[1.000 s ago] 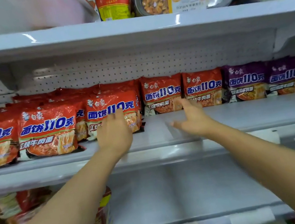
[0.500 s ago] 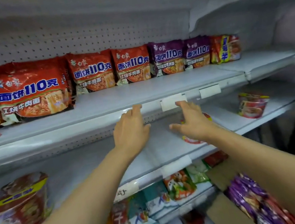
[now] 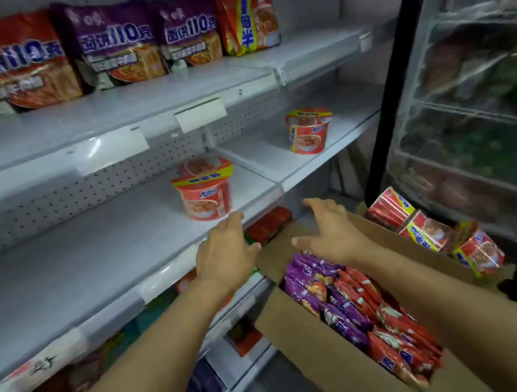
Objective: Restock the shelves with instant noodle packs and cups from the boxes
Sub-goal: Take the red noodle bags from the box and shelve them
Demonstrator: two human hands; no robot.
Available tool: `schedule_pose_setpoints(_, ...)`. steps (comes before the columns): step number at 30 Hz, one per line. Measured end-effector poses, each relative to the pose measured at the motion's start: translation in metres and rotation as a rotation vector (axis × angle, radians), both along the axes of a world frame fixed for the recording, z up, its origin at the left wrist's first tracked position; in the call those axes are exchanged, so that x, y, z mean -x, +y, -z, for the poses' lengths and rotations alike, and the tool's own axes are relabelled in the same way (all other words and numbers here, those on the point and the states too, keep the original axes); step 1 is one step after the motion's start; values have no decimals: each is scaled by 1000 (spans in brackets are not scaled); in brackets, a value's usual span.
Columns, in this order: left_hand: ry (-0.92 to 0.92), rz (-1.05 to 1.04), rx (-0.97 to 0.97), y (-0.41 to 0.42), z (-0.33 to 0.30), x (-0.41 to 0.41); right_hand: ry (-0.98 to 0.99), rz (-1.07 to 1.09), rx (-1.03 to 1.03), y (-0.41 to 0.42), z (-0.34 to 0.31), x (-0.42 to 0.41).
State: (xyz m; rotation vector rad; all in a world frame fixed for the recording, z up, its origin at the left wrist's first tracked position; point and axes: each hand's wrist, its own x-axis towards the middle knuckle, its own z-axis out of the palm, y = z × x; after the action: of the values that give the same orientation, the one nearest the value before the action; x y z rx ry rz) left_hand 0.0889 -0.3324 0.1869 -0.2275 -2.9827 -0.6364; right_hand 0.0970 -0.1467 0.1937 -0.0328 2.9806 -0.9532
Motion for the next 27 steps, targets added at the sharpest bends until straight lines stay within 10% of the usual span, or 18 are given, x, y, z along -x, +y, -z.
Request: schedule_pose_setpoints(27, -406, 408, 115, 259, 212, 34, -406, 385, -8, 260, 212, -41)
